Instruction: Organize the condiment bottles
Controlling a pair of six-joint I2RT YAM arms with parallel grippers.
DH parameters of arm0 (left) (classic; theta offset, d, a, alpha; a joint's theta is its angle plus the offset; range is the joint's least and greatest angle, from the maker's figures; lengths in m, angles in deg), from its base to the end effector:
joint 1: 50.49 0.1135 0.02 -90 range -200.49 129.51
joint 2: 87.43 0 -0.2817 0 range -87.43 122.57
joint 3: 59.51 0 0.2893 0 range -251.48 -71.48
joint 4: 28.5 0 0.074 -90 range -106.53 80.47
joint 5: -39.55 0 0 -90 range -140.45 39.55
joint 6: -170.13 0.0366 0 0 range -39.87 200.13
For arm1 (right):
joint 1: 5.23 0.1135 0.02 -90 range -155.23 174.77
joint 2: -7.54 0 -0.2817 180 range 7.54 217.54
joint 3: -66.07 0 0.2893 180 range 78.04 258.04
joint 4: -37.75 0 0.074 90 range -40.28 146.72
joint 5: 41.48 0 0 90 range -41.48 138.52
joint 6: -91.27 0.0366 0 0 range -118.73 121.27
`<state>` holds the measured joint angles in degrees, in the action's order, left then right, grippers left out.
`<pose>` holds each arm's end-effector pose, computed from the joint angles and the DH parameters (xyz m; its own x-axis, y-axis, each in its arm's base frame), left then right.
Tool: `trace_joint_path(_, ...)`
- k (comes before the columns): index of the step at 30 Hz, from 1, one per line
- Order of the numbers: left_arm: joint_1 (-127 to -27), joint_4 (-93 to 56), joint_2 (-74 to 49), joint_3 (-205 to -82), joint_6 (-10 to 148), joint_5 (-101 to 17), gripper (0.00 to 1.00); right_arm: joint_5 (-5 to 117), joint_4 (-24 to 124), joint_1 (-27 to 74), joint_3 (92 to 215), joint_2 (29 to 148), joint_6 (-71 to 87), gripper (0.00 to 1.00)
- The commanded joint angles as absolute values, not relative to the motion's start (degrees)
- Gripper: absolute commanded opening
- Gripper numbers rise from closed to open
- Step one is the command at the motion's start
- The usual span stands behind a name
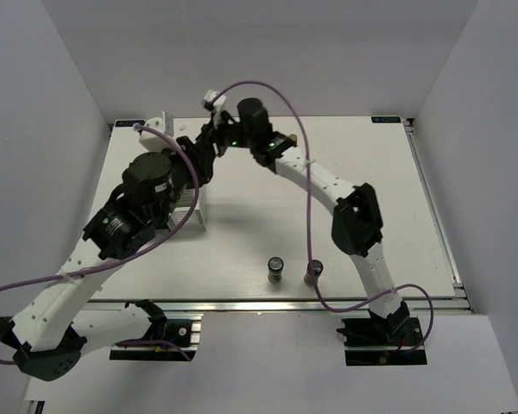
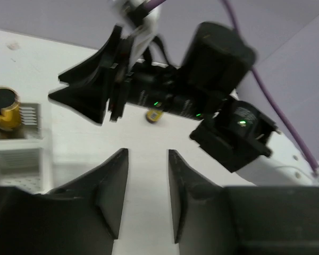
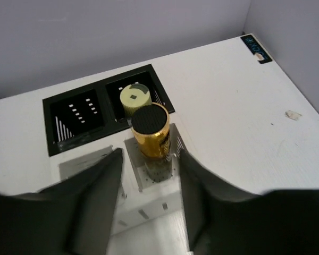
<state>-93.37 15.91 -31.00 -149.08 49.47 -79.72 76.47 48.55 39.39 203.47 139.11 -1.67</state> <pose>0.1663 -0.1300 0.4857 -0.2467 -0.3780 -0.8923 0.1353 0.8984 -0.4179 0.4155 0.4341 0.3444 -0.0127 -0.0762 -0.9970 -0.9547 0.2973 -0.0105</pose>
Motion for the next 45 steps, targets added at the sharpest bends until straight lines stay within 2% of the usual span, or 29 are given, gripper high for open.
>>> trace_joint_path(1, -93.56, 11.95, -27.23, -151.46, 52.78, -74.19, 0.42, 80.51, 43.39, 32.84, 198.73, 126.65, 6.54, 0.45)
trace_joint_path(2, -93.56, 11.51, -24.87, -151.9, 53.4, -73.48, 0.32, 81.47, 43.74, 31.26, 197.15, 125.33, 7.68, 0.39)
trace_joint_path(3, -93.56, 10.9, -23.63, -152.42, 53.93, -72.78, 0.23, 83.4, 45.22, 27.77, 194.52, 122.88, 9.34, 0.24)
trace_joint_path(4, -93.56, 9.93, -22.49, -152.69, 55.07, -71.55, 0.11, 84.11, 46.46, 25.9, 193.54, 121.72, 9.53, 0.18)
trace_joint_path(5, -93.56, 9.49, -21.08, -152.95, 55.69, -71.02, 0.04, 84.47, 48.3, 24.32, 192.74, 120.76, 9.28, 0.13)
trace_joint_path(7, -93.47, 8.7, -16.25, -153.83, 57.18, -69.7, 0.01, 84.82, 54.62, 19.4, 190.2, 117.77, 6.73, 0.17)
trace_joint_path(8, -93.39, 8.52, -14.32, -154.36, 57.8, -67.26, 0.05, 85.0, 56.38, 17.81, 189.14, 116.8, 5.94, 0.24)
trace_joint_path(9, -93.12, 8.69, -10.13, -156.28, 58.15, -65.32, 0.11, 85.61, 59.36, 14.58, 188.0, 114.62, 4.45, 0.42)
trace_joint_path(10, -92.08, 11.04, -7.65, -157.86, 57.98, -63.3, 0.21, 85.87, 60.78, 12.98, 185.73, 113.55, 3.66, 0.51)
trace_joint_path(11, -91.54, 12.98, -5.01, -159.88, 57.37, -59.63, 0.44, 86.05, 62.19, 10.01, 184.75, 111.62, 2.86, 0.62)
trace_joint_path(13, -90.4, 20.07, 3.31, -167.14, 55.88, -56.18, 0.59, 85.88, 65.35, 7.27, 180.81, 109.59, 1.55, 0.72)
trace_joint_path(15, -90.13, 25.28, 8.96, -172.26, 55.17, -52.67, 0.7, 85.44, 66.94, 3.58, 177.9, 106.96, 1.28, 0.8)
trace_joint_path(17, -89.96, 33.71, 17.05, -180.79, 54.47, -50.54, 0.71, 85.52, 69.4, 0.42, 174.03, 104.76, -1.09, 0.82)
trace_joint_path(19, -89.96, 42.3, 24.15, -189.37, 54.2, -45.36, 0.72, 86.84, 72.2, -1.18, 171.57, 103.44, -3.28, 0.82)
trace_joint_path(22, -89.96, 51.63, 27.88, -193.82, 53.76, -40.09, 0.71, 88.77, 75.03, -2.94, 166.73, 100.89, -6.71, 0.72)
trace_joint_path(23, -90.04, 53.41, 27.8, -193.13, 53.59, -38.68, 0.71, 89.47, 75.9, -3.29, 163.85, 99.4, -8.72, 0.62)
trace_joint_path(25, -90.13, 55.7, 26.05, -190.15, 52.89, -36.05, 0.71, 90.35, 75.92, -3.73, 160.5, 97.73, -10.32, 0.51)
trace_joint_path(26, -90.39, 55.71, 22.91, -186.3, 52.36, -36.12, 0.71, 91.05, 75.91, -3.91, 157.78, 96.33, -11.72, 0.38)
trace_joint_path(27, -90.66, 55.28, 21.05, -184.18, 51.05, -36.03, 0.71, 91.24, 76.17, -3.91, 156.71, 95.79, -12.43, 0.3)
trace_joint_path(29, -90.66, 54.57, 16.92, -179.09, 49.81, -35.51, 0.75, 91.76, 76.88, -3.91, 155.04, 94.82, -13.14, 0.23)
trace_joint_path(30, -91.01, 55.18, 16.12, -177.84, 49.2, -35.07, 0.87, 92.11, 77.23, -3.91, 153.9, 94.64, -13.31, 0.26)
trace_joint_path(31, -91.45, 55.8, 15.76, -176.87, 49.1, -34.37, 0.91, 92.46, 77.58, -3.91, 153.45, 94.64, -13.4, 0.35)
trace_joint_path(33, -93.81, 57.37, 15.84, -175.81, 49.01, -33.49, 0.91, 93.17, 78.9, -3.91, 152.84, 94.9, -13.4, 0.42)
trace_joint_path(35, -95.84, 58.87, 16.63, -176.51, 48.67, -33.13, 0.91, 93.43, 79.51, -3.91, 152.83, 95.26, -13.49, 0.46)
trace_joint_path(45, -102.78, 61.68, 20.76, -177.82, 46.82, -37.0, 0.92, 93.08, 81.28, -3.91, 151.43, 94.82, -15.25, 0.47)
